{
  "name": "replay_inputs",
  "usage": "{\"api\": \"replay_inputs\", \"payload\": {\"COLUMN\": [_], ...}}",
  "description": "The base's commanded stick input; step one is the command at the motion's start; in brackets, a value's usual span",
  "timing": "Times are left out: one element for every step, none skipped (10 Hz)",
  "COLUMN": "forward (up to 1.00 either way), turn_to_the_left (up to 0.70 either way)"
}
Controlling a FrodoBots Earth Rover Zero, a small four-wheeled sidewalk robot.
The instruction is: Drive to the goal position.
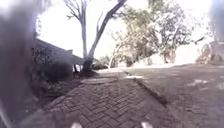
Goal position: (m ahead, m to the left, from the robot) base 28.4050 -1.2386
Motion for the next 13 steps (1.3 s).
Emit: {"api": "replay_inputs", "payload": {"forward": [0.7, 0.7, 0.7, 0.7, 0.7, 0.7, 0.7, 0.7, 0.7, 0.7, 0.7, 0.7, 0.7], "turn_to_the_left": [0.0, -0.35, -0.35, -0.35, -0.33, -0.2, -0.08, 0.0, 0.0, 0.0, 0.0, 0.0, 0.0]}}
